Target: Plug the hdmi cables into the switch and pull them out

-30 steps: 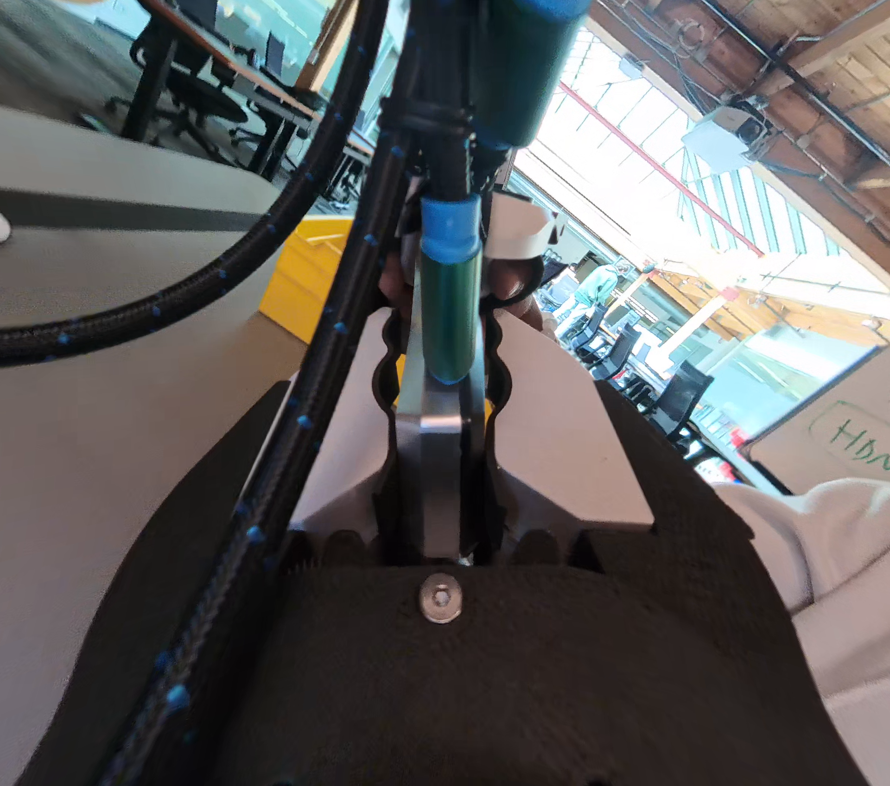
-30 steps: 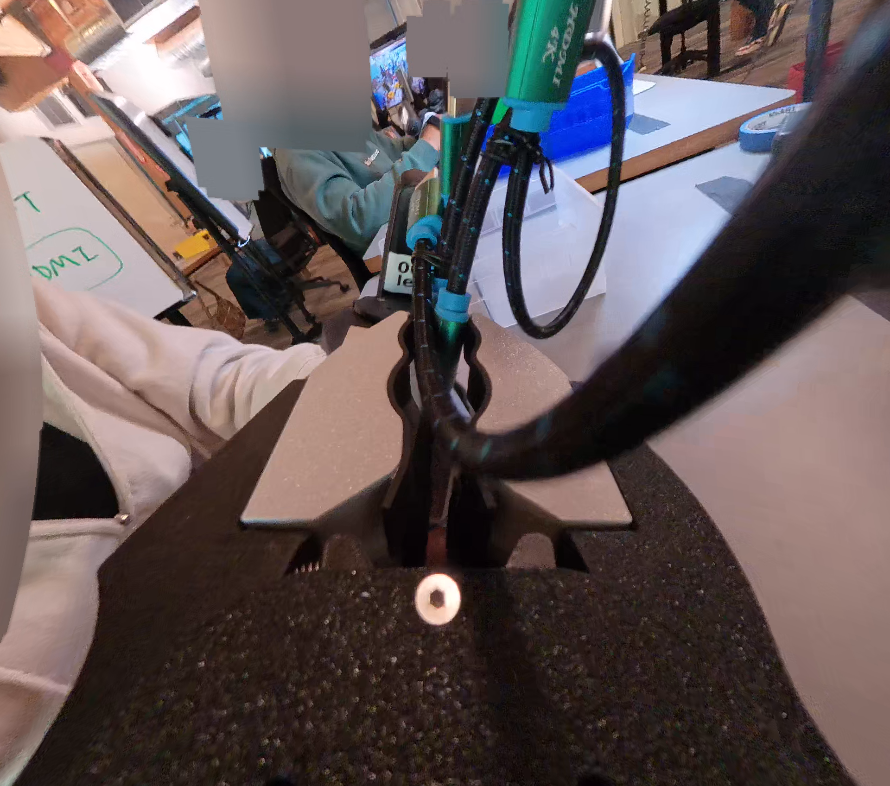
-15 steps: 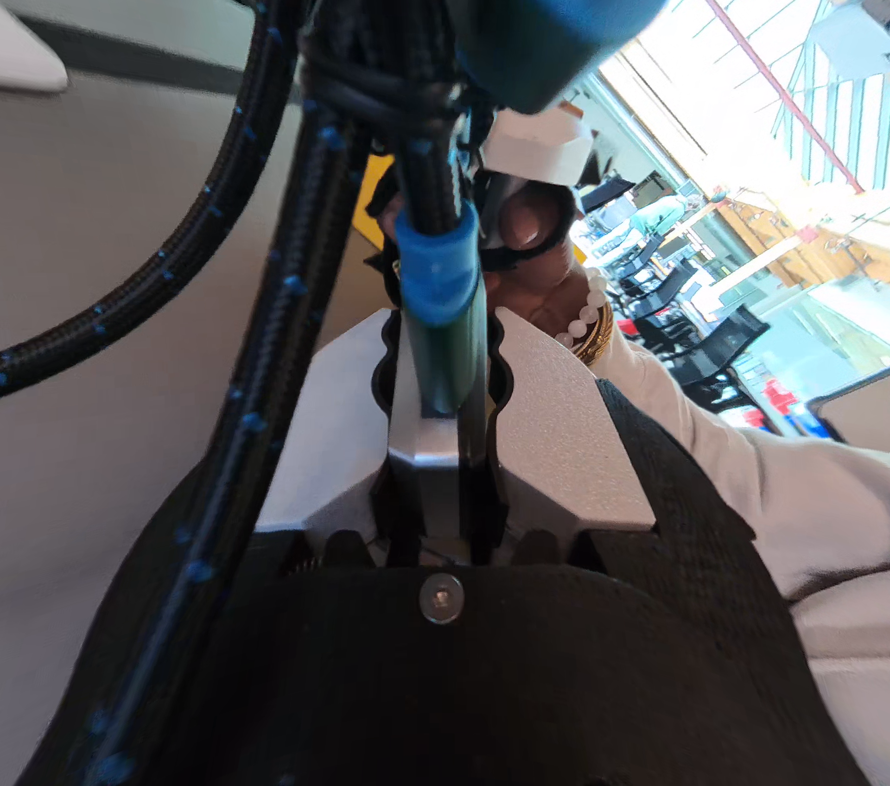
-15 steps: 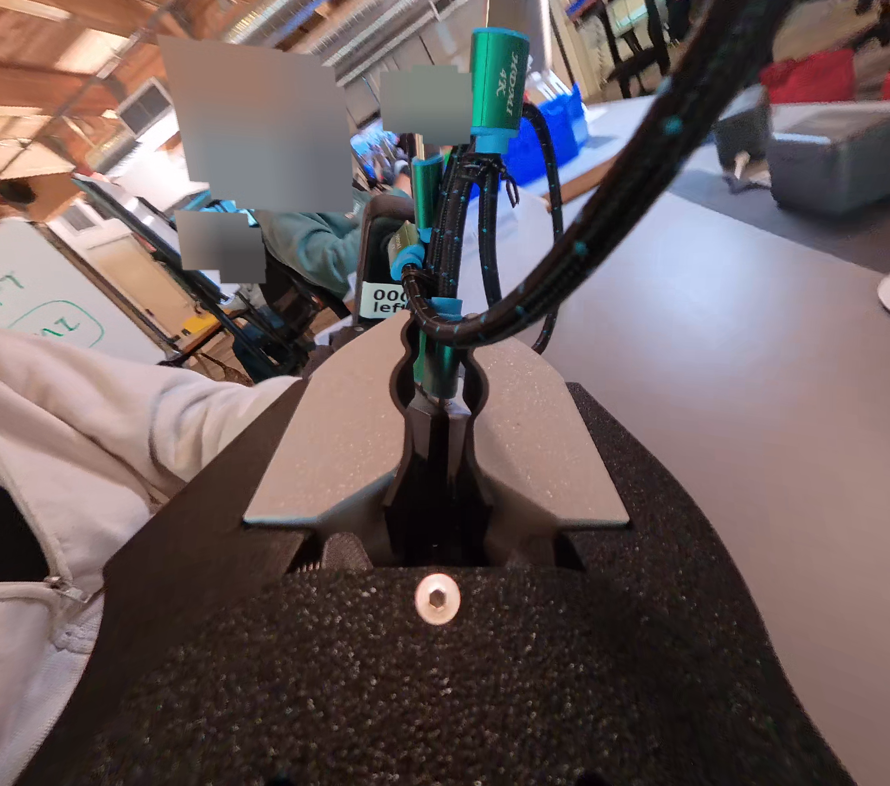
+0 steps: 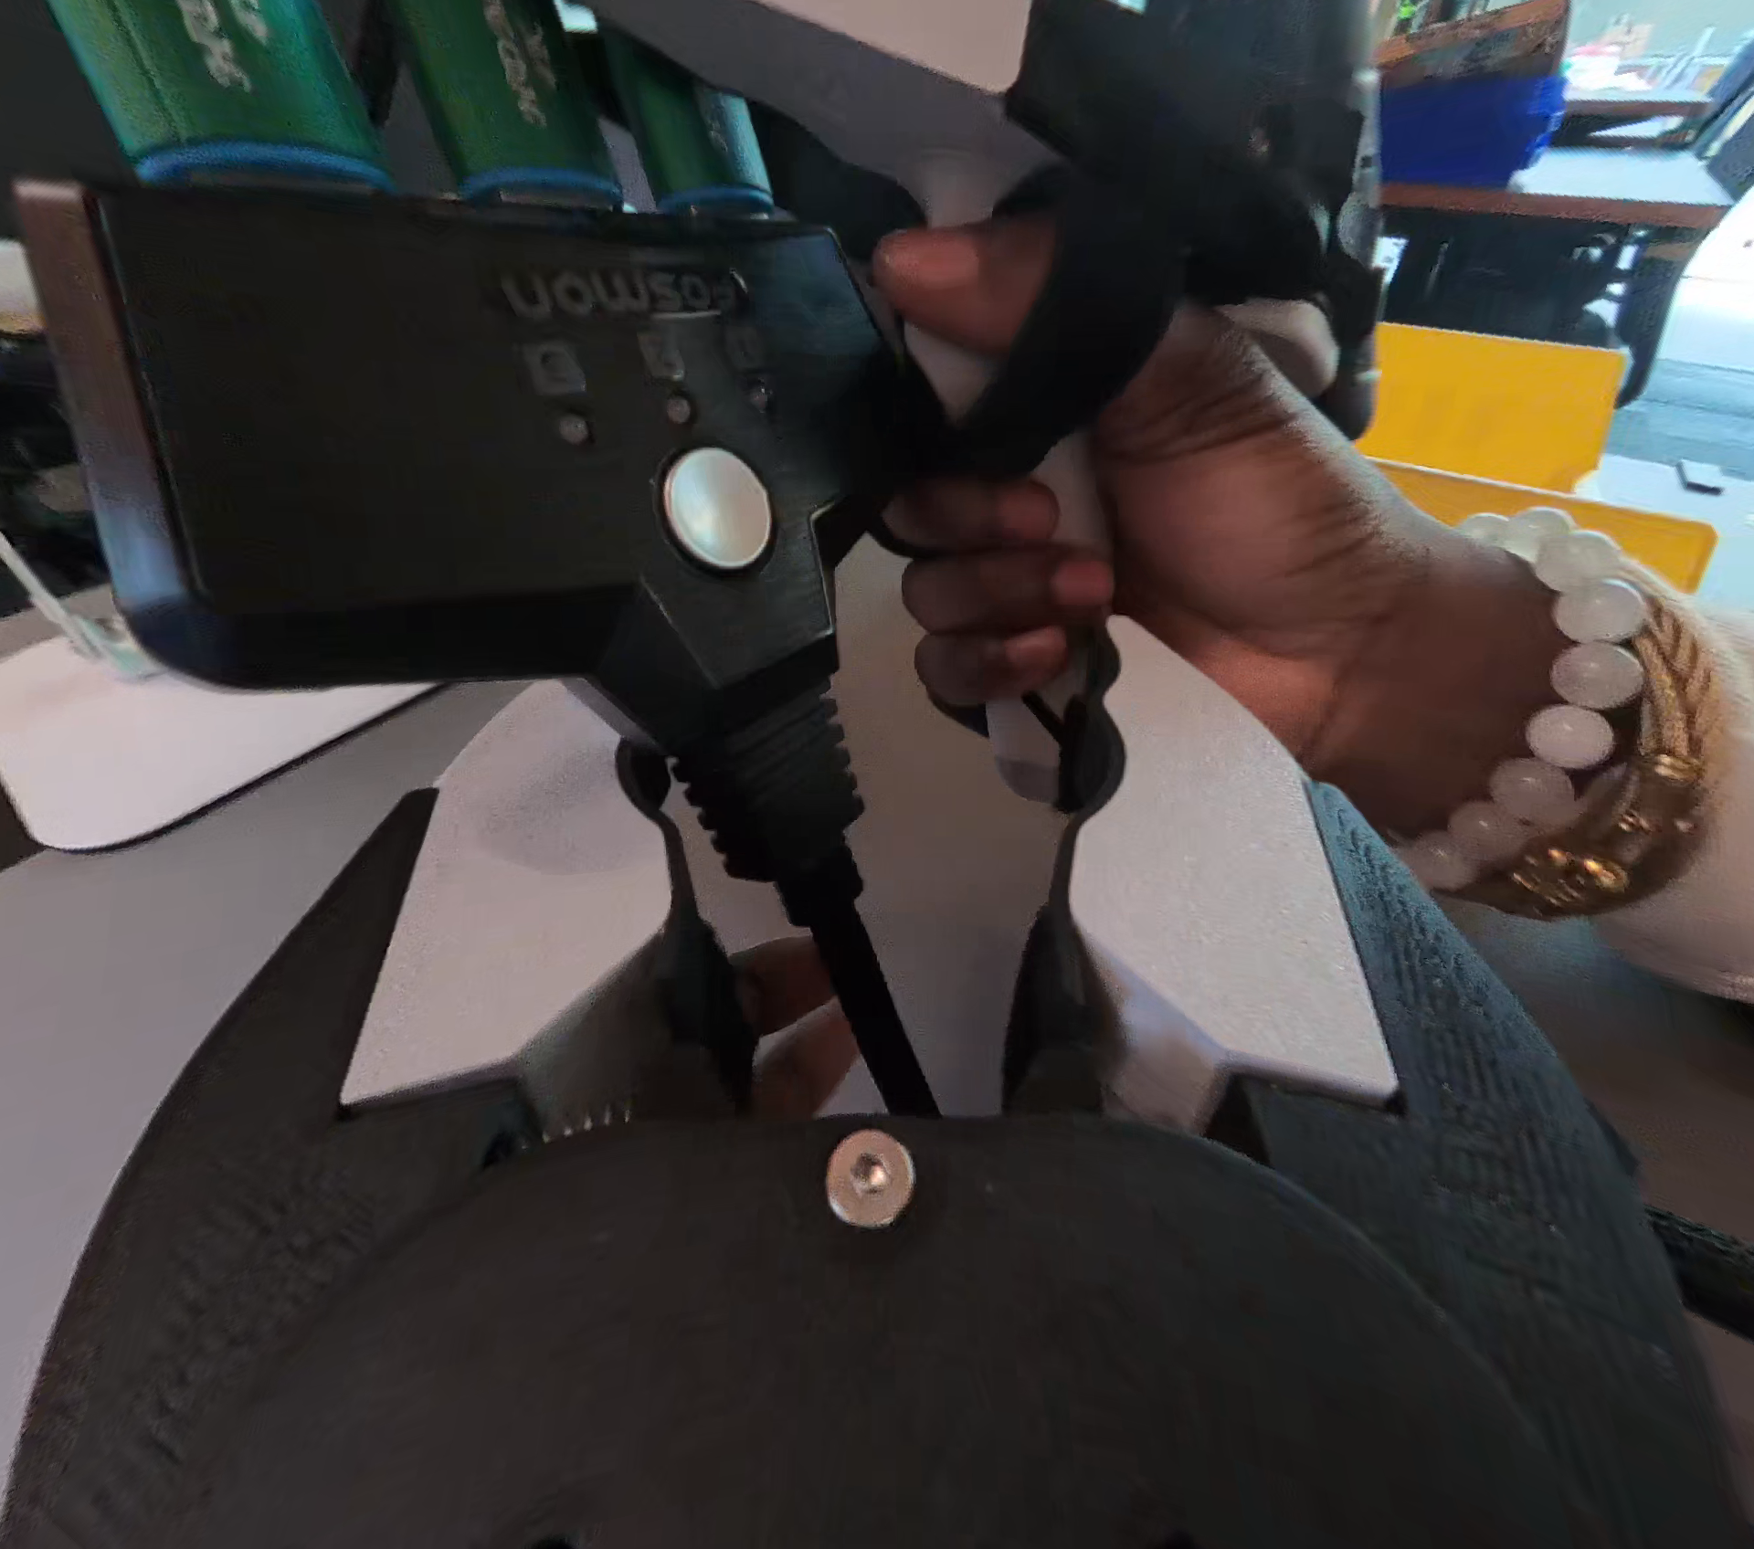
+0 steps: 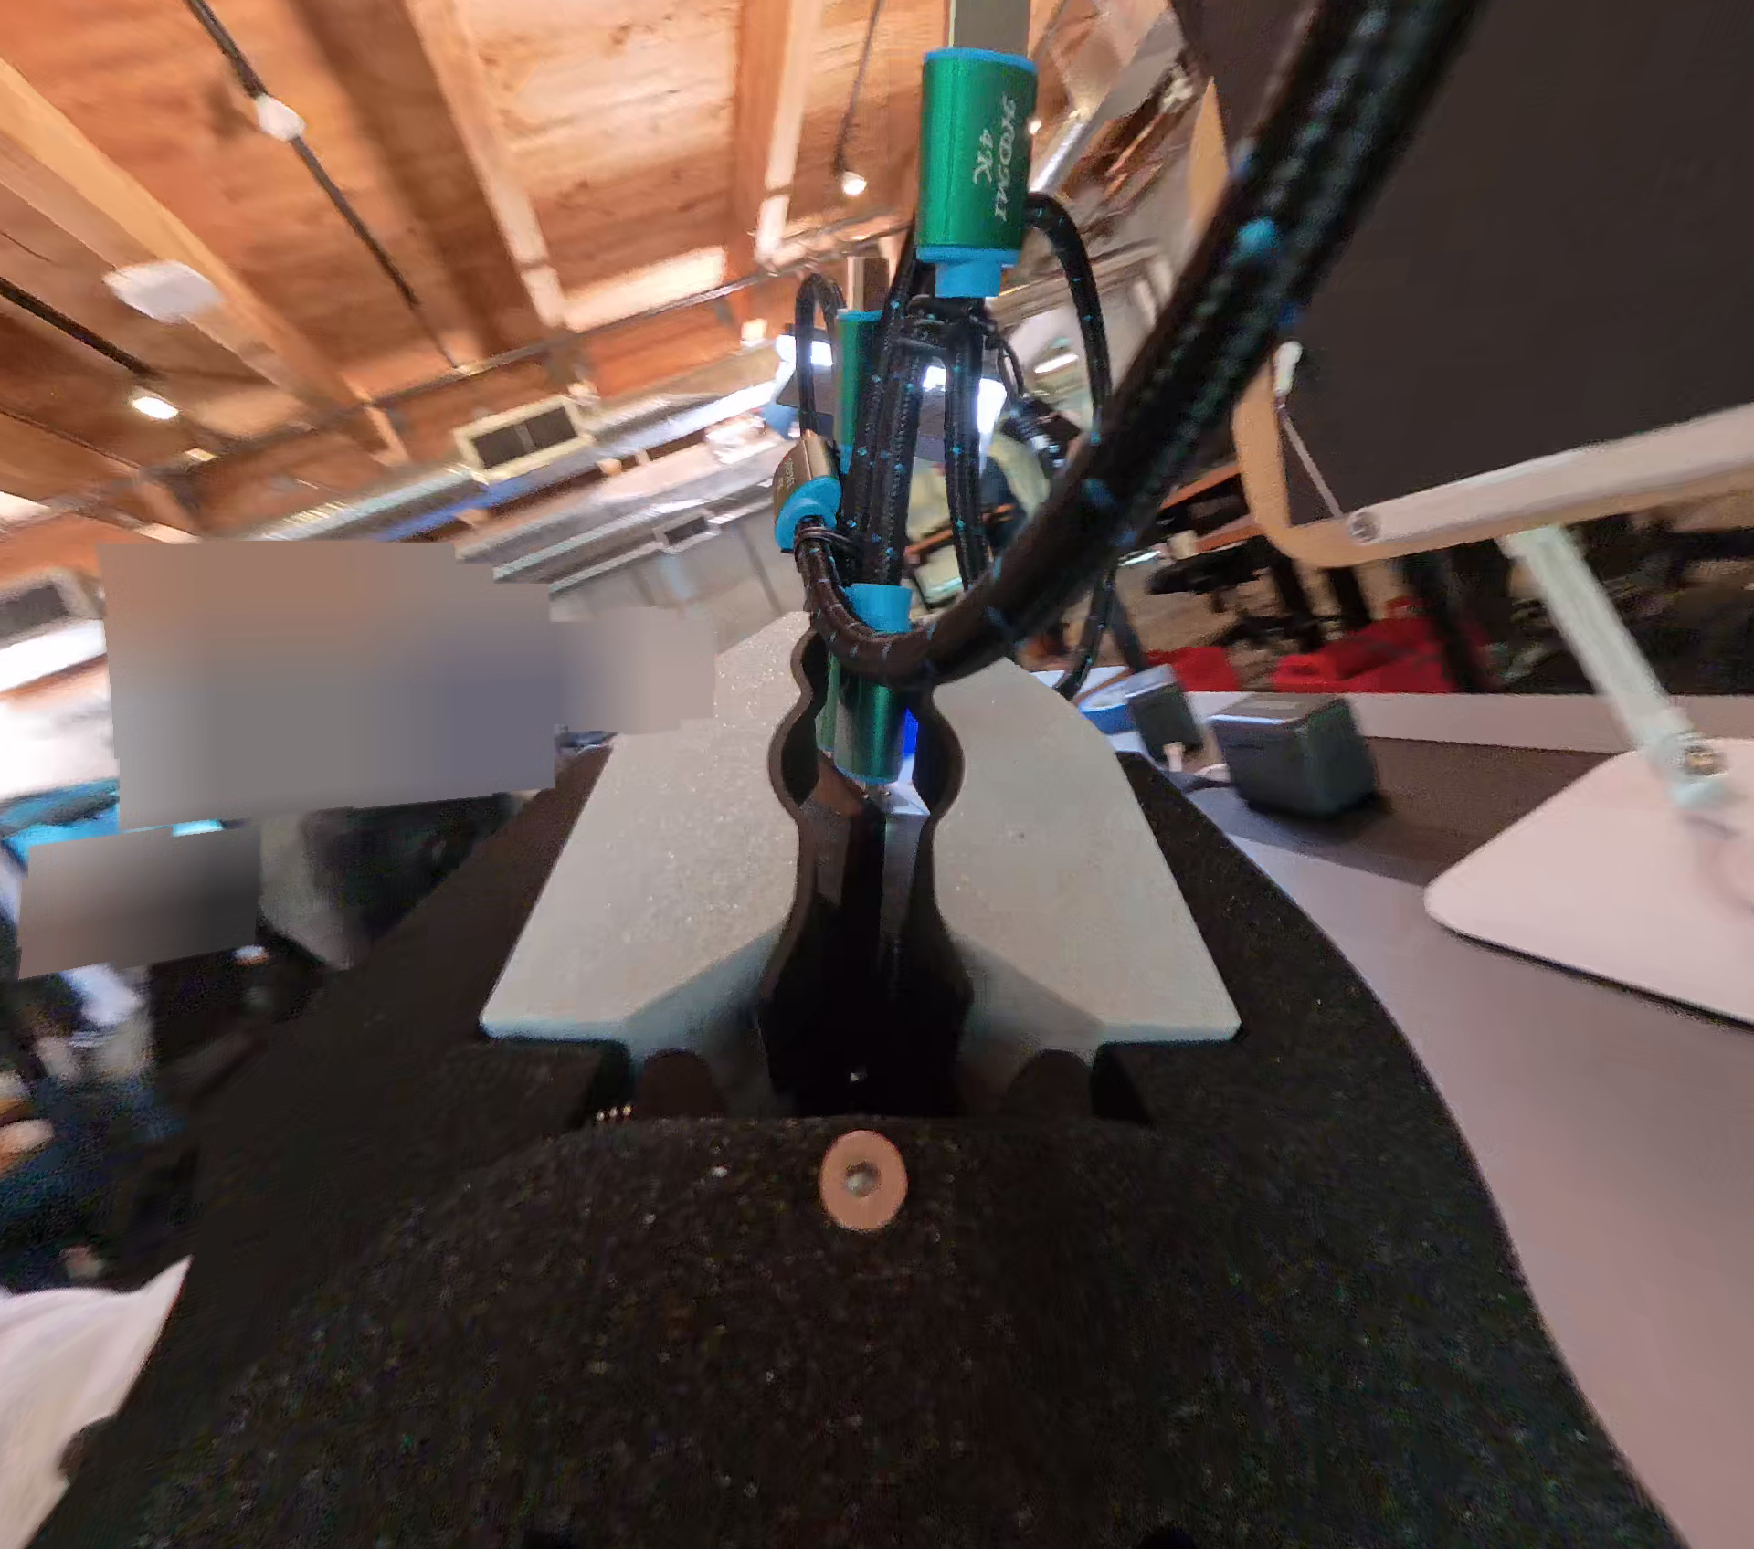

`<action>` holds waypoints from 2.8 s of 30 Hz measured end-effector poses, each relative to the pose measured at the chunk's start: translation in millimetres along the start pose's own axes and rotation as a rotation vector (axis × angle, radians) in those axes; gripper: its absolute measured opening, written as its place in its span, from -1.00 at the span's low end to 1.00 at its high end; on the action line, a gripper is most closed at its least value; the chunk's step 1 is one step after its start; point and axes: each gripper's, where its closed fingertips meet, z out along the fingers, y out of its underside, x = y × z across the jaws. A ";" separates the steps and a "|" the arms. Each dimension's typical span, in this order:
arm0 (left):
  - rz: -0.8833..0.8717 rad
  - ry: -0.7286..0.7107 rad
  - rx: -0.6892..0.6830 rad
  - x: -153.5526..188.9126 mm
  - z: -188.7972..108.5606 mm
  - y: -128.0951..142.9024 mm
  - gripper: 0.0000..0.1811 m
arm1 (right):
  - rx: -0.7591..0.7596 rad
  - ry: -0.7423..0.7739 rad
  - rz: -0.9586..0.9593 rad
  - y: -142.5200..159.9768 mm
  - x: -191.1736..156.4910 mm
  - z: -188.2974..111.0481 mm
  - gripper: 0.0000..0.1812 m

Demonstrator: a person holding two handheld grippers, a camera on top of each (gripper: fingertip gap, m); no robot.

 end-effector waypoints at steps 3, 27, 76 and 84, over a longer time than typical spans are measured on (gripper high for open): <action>0.033 -0.008 0.009 -1.7 -3.6 -7.8 0.03 | 0.002 0.085 -0.100 -5.1 -2.4 0.7 -0.82; 0.101 -0.417 0.008 -59.2 -25.7 -9.1 -0.51 | 0.082 0.186 -0.184 14.4 -28.4 9.4 -0.82; 0.000 -0.348 0.205 -69.9 -45.4 -21.5 -0.53 | -1.179 0.807 -0.126 -98.2 6.6 -304.7 -0.87; 0.071 -0.328 0.174 -60.5 -39.0 -19.3 -0.52 | -1.113 1.006 0.103 -94.5 52.8 -350.6 -0.60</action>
